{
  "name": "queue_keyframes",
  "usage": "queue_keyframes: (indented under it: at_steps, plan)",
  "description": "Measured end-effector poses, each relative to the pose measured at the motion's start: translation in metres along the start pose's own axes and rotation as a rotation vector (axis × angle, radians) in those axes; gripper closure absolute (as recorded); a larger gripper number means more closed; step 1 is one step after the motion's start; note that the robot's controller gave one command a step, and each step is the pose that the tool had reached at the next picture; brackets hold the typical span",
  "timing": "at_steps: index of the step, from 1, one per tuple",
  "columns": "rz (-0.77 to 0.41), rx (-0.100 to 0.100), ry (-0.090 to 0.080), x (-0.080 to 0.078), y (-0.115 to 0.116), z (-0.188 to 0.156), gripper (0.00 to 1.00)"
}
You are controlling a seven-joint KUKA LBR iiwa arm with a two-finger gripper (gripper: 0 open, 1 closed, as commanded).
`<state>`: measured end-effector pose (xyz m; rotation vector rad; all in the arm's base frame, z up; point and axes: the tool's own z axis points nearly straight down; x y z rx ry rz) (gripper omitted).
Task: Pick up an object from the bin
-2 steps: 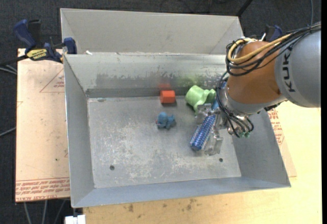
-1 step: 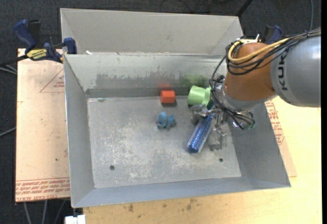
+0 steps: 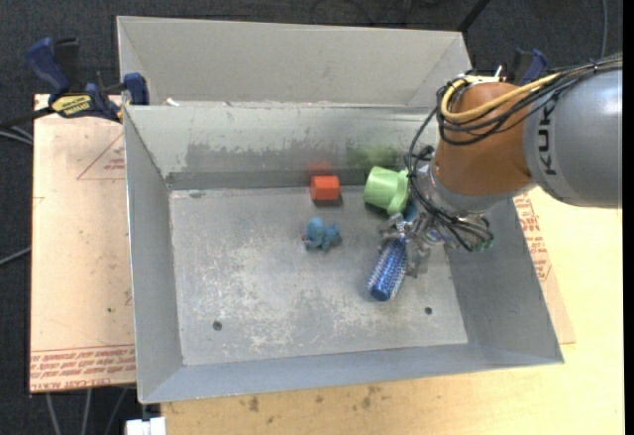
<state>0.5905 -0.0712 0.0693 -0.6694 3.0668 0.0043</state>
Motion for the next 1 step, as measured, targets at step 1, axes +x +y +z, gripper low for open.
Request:
queue_keyframes:
  at_steps: [1]
  plan:
    - [-0.007, 0.008, -0.006, -0.0061, -0.0318, -0.1719, 1.00]
